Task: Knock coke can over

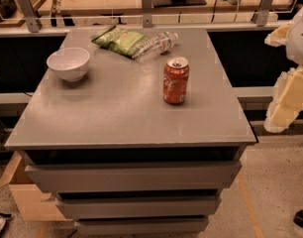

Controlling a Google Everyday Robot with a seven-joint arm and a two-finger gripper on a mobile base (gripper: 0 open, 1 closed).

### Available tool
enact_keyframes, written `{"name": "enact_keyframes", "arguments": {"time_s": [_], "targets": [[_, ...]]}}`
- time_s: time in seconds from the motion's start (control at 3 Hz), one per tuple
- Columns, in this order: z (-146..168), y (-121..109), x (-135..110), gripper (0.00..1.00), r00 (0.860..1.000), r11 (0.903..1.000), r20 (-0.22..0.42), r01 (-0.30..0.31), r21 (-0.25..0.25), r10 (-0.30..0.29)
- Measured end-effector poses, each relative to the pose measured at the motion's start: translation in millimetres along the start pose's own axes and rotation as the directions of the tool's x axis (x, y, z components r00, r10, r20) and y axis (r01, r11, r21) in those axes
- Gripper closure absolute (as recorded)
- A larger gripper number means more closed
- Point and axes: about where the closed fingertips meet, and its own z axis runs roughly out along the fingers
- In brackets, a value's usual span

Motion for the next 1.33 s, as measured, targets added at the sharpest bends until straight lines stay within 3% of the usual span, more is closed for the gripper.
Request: {"name": "enact_keyframes", "arguments": {"time_s": [0.33,0.67,1.0,1.33], "targets": [[-0.1,0.0,0.0,0.00,1.000,1.0000,0.000,0.000,0.000,0.000],[38.0,-9.0,-12.1,0.00,0.995,0.9958,0.078,-0.058,-0.071,0.064],[71.8,-21.7,-23.9,0.00,0.982,0.9858,0.145,-0.103,-0.133,0.122],[91.5,-37.1,-39.3,0.00,0.959,0.9783,0.218,-0.152,-0.141,0.180]]}}
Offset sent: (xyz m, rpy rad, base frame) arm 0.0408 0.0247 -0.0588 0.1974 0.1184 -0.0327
